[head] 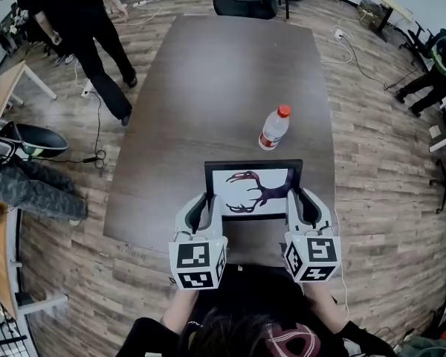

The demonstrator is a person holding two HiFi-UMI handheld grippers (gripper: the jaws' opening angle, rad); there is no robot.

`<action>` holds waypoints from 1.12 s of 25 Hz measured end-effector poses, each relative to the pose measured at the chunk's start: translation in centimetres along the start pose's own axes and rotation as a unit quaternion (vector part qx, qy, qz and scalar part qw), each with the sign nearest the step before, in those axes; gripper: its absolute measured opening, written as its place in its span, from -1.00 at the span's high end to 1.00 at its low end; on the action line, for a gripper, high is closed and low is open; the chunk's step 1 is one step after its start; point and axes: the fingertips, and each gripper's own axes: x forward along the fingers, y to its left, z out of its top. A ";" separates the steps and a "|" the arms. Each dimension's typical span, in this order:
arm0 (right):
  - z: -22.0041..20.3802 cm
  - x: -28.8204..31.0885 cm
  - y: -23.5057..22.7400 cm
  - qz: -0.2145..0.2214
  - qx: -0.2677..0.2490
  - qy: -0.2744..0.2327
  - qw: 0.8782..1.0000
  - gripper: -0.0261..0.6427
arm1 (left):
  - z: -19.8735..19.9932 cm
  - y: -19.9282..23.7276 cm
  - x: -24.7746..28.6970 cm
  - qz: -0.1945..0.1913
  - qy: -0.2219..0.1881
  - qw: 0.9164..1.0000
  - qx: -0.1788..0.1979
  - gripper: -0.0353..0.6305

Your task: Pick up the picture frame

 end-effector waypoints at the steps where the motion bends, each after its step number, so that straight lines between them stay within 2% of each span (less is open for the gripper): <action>1: 0.2 -0.2 0.1 -0.001 -0.001 -0.005 1.000 0.70 | 0.2 0.0 -0.2 -0.001 -0.004 1.000 0.000 0.67; 7: 1.6 -1.1 0.3 -0.006 -0.011 -0.029 0.999 0.70 | 1.3 -0.2 -1.0 -0.004 -0.028 1.000 0.005 0.67; 28: 1.5 -0.9 1.2 -0.004 -0.015 -0.032 0.999 0.70 | 1.7 0.5 -1.6 0.003 -0.035 0.999 0.025 0.66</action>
